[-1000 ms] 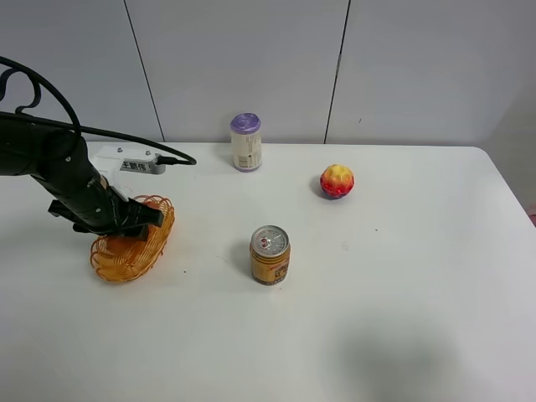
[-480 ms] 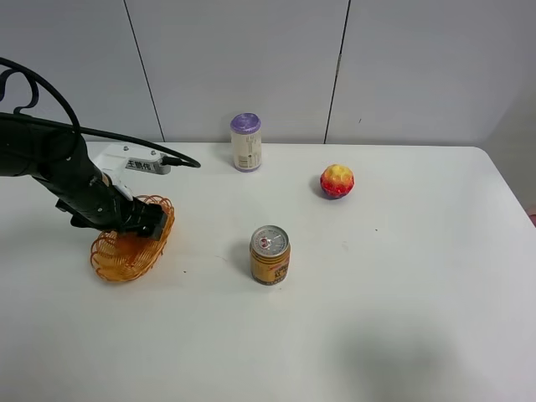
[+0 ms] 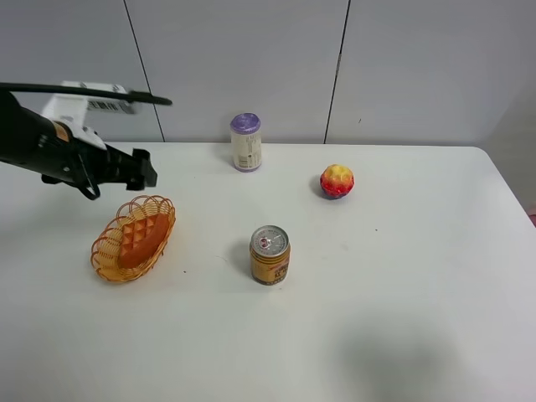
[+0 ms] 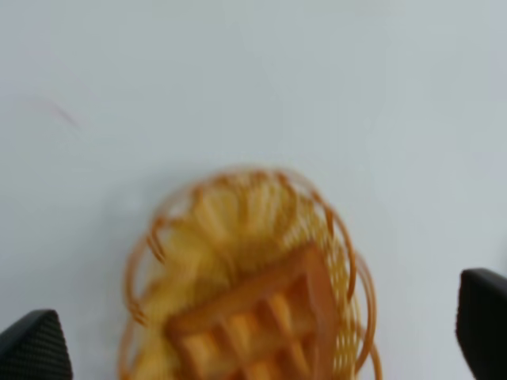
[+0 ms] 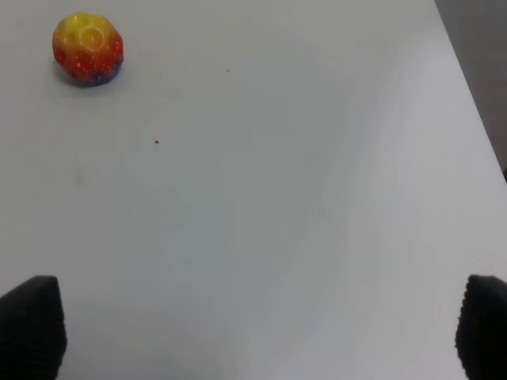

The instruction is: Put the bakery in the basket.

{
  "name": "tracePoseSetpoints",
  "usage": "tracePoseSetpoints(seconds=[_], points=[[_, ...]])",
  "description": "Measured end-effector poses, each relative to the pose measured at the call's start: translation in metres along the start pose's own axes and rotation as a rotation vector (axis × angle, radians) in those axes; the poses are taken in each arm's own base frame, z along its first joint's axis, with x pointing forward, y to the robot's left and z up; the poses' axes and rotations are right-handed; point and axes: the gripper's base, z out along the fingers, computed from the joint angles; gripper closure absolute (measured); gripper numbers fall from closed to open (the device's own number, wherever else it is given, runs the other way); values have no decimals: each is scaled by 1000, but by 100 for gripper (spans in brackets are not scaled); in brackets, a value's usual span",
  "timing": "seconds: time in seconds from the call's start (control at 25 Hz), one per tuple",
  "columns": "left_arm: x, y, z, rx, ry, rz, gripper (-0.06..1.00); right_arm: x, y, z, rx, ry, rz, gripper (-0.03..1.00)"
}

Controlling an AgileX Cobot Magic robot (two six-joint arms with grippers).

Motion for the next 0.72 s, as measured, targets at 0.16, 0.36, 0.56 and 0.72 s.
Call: tracePoseSetpoints(seconds=[0.16,0.36,0.56,0.72], points=[[-8,21,-68,-54,-109,-48,-4,0,0,0,0,0,0,-2],[12,41,-159,-175,-211,-71,-4,0,0,0,0,0,0,-2],[65,38,-241,-255,-296,-107,-4,0,0,0,0,0,0,-2],[116,27,-287,-264,-386,-117,-4,0,0,0,0,0,0,-2]])
